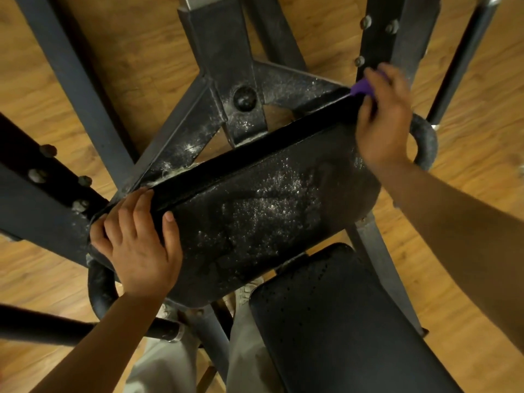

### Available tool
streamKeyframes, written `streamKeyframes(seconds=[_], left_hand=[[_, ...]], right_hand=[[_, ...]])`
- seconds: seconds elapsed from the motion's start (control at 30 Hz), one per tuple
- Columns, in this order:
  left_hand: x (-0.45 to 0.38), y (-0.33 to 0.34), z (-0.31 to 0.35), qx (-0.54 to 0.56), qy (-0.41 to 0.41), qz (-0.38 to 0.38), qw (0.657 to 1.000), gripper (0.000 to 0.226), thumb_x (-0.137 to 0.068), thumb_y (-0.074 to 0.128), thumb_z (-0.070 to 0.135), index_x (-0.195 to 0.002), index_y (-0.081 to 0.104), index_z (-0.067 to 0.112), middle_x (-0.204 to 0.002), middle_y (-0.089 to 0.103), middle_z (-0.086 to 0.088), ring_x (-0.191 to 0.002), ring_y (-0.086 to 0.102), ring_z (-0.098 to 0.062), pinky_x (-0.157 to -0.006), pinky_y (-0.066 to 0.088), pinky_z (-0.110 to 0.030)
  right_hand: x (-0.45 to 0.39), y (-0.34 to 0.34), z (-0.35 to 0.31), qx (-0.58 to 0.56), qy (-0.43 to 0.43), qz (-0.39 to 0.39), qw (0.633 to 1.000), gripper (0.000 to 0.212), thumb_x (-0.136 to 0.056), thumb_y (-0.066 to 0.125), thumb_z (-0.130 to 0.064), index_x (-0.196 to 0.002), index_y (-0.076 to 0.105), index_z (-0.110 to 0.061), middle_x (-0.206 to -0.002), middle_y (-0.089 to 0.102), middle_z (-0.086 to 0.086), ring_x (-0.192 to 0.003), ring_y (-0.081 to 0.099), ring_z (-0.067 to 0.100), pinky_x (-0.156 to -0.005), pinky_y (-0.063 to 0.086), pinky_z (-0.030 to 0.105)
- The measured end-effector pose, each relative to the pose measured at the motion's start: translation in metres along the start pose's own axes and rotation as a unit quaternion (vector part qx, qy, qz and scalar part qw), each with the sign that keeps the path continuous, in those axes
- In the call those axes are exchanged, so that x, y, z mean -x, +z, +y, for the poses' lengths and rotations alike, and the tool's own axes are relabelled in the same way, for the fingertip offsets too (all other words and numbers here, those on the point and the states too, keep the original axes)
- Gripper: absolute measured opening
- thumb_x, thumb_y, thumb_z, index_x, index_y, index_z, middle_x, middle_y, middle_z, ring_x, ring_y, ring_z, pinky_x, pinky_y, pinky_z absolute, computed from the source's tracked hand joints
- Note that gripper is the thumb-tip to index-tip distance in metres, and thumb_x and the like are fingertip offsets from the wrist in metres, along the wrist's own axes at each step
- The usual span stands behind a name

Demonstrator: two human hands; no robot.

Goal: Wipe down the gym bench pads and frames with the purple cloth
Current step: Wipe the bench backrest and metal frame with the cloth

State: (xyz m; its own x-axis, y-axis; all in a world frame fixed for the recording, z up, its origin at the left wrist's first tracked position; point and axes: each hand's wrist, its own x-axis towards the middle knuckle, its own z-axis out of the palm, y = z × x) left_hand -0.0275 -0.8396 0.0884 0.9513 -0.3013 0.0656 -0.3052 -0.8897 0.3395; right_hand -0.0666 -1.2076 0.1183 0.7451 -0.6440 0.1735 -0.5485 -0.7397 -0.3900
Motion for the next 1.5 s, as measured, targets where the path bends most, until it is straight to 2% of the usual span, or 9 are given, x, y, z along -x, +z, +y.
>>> streamKeyframes(seconds=[0.13, 0.33, 0.47, 0.63, 0.87, 1.0, 1.23, 1.3, 1.5], left_hand=[[0.0, 0.0, 0.0, -0.01, 0.004, -0.004, 1.0, 0.049, -0.099, 0.031, 0.037, -0.131, 0.048, 0.005, -0.13, 0.052, -0.016, -0.118, 0.044, -0.036, -0.105, 0.021, -0.049], [-0.001, -0.007, 0.0, 0.003, 0.004, -0.03, 1.0, 0.048, -0.098, 0.033, 0.037, -0.134, 0.046, 0.006, -0.132, 0.05, -0.016, -0.118, 0.042, -0.036, -0.105, 0.021, -0.051], [-0.003, -0.017, 0.003, 0.021, 0.016, -0.06, 0.998, 0.047, -0.098, 0.036, 0.035, -0.133, 0.046, 0.007, -0.136, 0.049, -0.014, -0.125, 0.041, -0.033, -0.108, 0.02, -0.049], [-0.013, -0.016, 0.041, 0.041, 0.192, -0.089, 0.977, 0.046, -0.095, 0.045, 0.033, -0.131, 0.048, 0.004, -0.137, 0.049, -0.015, -0.126, 0.043, -0.032, -0.107, 0.029, -0.054], [-0.084, 0.038, 0.152, 0.082, 0.431, -0.16, 0.884, 0.046, -0.097, 0.049, 0.025, -0.136, 0.046, 0.0, -0.142, 0.047, -0.016, -0.135, 0.039, -0.028, -0.111, 0.035, -0.048], [-0.116, 0.069, 0.213, 0.042, 0.476, -0.18, 0.86, 0.055, -0.1, 0.042, 0.031, -0.146, 0.032, 0.002, -0.15, 0.037, -0.017, -0.142, 0.03, -0.027, -0.117, 0.024, -0.039], [-0.116, 0.079, 0.218, 0.026, 0.468, -0.19, 0.862, 0.059, -0.102, 0.042, 0.034, -0.148, 0.025, 0.001, -0.152, 0.034, -0.017, -0.14, 0.036, -0.027, -0.107, 0.04, -0.035], [-0.116, 0.08, 0.217, 0.034, 0.467, -0.186, 0.864, 0.059, -0.101, 0.042, 0.034, -0.147, 0.028, 0.0, -0.151, 0.035, -0.018, -0.138, 0.038, -0.026, -0.105, 0.042, -0.033], [-0.114, 0.081, 0.214, 0.044, 0.475, -0.163, 0.864, 0.057, -0.1, 0.044, 0.031, -0.144, 0.032, -0.003, -0.147, 0.04, -0.021, -0.133, 0.045, -0.029, -0.098, 0.05, -0.035]], right_hand=[[-0.033, 0.005, 0.008, -0.018, 0.126, 0.049, 0.991, 0.048, -0.083, 0.04, -0.011, -0.128, 0.057, -0.007, -0.132, 0.049, 0.015, -0.119, 0.05, 0.027, -0.104, 0.038, 0.027], [0.03, 0.012, -0.03, -0.074, 0.041, 0.129, 0.988, 0.036, -0.092, 0.045, -0.003, -0.126, 0.057, -0.002, -0.134, 0.048, 0.015, -0.127, 0.043, 0.024, -0.111, 0.023, 0.014], [0.086, 0.02, -0.042, -0.162, 0.085, 0.134, 0.974, 0.037, -0.094, 0.052, -0.006, -0.131, 0.05, -0.003, -0.14, 0.037, 0.022, -0.132, 0.036, 0.02, -0.113, 0.028, 0.022], [0.077, 0.031, -0.031, -0.214, 0.137, 0.117, 0.96, 0.05, -0.093, 0.058, -0.018, -0.139, 0.042, -0.006, -0.153, 0.016, 0.022, -0.142, 0.021, 0.025, -0.116, 0.024, 0.023], [0.053, 0.03, 0.003, -0.213, 0.163, 0.234, 0.935, 0.045, -0.087, 0.053, 0.007, -0.131, 0.052, -0.001, -0.149, 0.024, 0.028, -0.14, 0.027, 0.035, -0.115, 0.024, 0.019], [0.037, 0.029, 0.032, -0.217, 0.216, 0.258, 0.917, 0.042, -0.092, 0.046, -0.002, -0.134, 0.049, 0.0, -0.151, 0.022, 0.027, -0.142, 0.025, 0.034, -0.115, 0.025, 0.022], [0.068, 0.037, 0.052, -0.174, 0.196, 0.175, 0.949, 0.054, -0.096, 0.055, -0.017, -0.144, 0.035, -0.003, -0.155, 0.01, 0.013, -0.145, 0.009, 0.008, -0.116, 0.023, 0.023], [0.071, 0.038, 0.057, -0.19, 0.196, 0.182, 0.944, 0.053, -0.093, 0.059, -0.013, -0.141, 0.039, -0.001, -0.154, 0.015, 0.014, -0.144, 0.011, 0.007, -0.115, 0.021, 0.02], [0.032, 0.021, 0.05, -0.135, 0.179, 0.235, 0.946, 0.037, -0.082, 0.063, -0.012, -0.118, 0.065, -0.006, -0.135, 0.052, 0.014, -0.131, 0.045, 0.027, -0.116, 0.023, 0.049]])
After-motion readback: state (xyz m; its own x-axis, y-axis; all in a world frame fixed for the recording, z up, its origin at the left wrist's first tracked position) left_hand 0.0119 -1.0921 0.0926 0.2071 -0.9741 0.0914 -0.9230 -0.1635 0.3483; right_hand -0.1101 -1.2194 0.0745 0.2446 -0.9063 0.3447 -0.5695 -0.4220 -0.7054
